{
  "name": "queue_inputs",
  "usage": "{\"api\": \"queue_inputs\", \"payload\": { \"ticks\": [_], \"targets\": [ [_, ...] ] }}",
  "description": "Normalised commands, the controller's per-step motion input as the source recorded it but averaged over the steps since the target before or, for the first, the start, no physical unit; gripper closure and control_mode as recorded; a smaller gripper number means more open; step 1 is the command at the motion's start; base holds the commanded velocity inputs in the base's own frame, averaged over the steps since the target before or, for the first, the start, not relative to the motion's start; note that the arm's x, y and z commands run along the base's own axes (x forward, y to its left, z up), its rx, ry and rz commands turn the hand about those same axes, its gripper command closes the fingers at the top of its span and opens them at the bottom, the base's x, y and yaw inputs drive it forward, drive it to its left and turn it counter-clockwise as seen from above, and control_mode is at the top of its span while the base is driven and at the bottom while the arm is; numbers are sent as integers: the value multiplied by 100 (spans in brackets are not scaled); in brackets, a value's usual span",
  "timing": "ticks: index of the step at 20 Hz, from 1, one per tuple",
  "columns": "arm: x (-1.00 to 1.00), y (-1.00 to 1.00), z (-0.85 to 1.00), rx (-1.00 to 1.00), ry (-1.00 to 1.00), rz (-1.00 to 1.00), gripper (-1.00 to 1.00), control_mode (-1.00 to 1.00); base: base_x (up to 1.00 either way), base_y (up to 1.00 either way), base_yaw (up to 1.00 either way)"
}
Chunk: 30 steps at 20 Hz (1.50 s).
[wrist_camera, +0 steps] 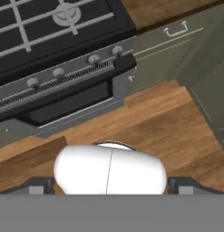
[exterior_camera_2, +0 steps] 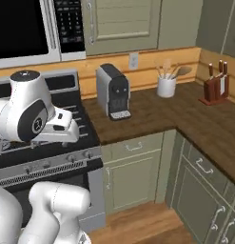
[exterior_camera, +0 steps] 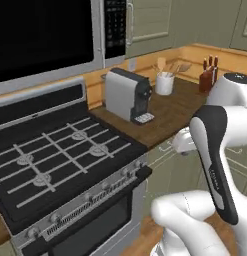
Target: Navigate to the stand mixer.
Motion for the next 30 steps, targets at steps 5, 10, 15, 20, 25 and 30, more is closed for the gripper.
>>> {"api": "queue_inputs", "payload": {
  "ticks": [5, 10, 15, 20, 25, 30],
  "targets": [
    [0, 0, 0, 0, 0, 0, -100, 100, -5, 0, -100],
    [0, 0, 0, 0, 0, 0, -100, 100, -8, 0, -100],
    [0, 0, 0, 0, 0, 0, -100, 100, -8, 0, -100],
    [0, 0, 0, 0, 0, 0, -100, 100, -7, 0, -100],
    [0, 0, 0, 0, 0, 0, -100, 100, -7, 0, -100],
    [0, 0, 0, 0, 0, 0, -100, 100, -3, 0, -100]
  ]
}}
